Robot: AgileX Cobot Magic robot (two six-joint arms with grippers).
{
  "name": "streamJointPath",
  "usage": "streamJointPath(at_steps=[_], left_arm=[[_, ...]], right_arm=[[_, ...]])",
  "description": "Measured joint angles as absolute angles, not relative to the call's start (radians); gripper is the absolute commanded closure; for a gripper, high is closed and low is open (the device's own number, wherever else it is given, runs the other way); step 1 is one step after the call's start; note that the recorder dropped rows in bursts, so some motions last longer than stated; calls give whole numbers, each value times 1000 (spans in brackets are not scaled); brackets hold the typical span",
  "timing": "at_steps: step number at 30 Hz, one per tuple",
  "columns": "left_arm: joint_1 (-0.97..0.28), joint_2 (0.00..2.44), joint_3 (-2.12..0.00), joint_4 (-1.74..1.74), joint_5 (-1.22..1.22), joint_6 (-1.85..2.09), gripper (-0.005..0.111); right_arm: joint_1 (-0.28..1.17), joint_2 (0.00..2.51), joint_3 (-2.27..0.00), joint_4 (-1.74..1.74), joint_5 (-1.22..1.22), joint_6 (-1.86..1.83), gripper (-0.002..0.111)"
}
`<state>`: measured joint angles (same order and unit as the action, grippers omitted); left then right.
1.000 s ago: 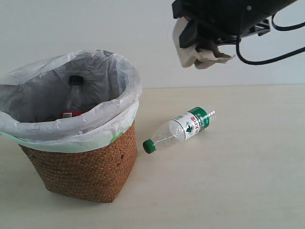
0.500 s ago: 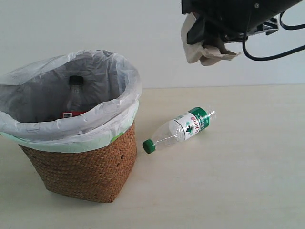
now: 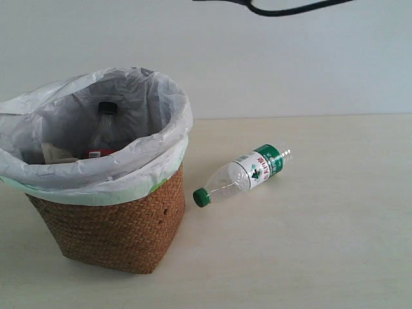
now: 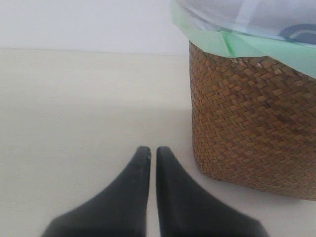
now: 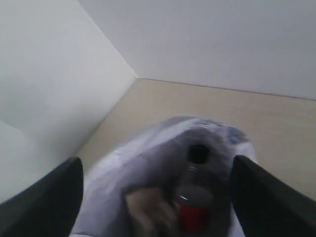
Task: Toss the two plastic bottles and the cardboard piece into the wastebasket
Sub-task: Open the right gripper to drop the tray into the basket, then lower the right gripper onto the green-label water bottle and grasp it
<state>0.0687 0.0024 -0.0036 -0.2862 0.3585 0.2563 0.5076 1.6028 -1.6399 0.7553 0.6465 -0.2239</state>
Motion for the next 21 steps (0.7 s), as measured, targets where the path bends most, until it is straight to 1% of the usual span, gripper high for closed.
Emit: streamJointPath(at_steps=[2,3,8,12,21], left_arm=[[69,2,-4,-286,359,256,103],[69,2,-4,-286,359,256,103],[69,2,-4,-286,359,256,103],[69,2,-4,-286,359,256,103],[69,2,-4,-286,359,256,103]], right_arm=[[474,1603,-1640,571,709,-105,35],[453,1605,-1640,422,754,-26,35],[434,1622,-1640,34,889,179,35],[431,1649,-1622,-67,901,295,35],[431,1818,-1620,-84,854,439,35]])
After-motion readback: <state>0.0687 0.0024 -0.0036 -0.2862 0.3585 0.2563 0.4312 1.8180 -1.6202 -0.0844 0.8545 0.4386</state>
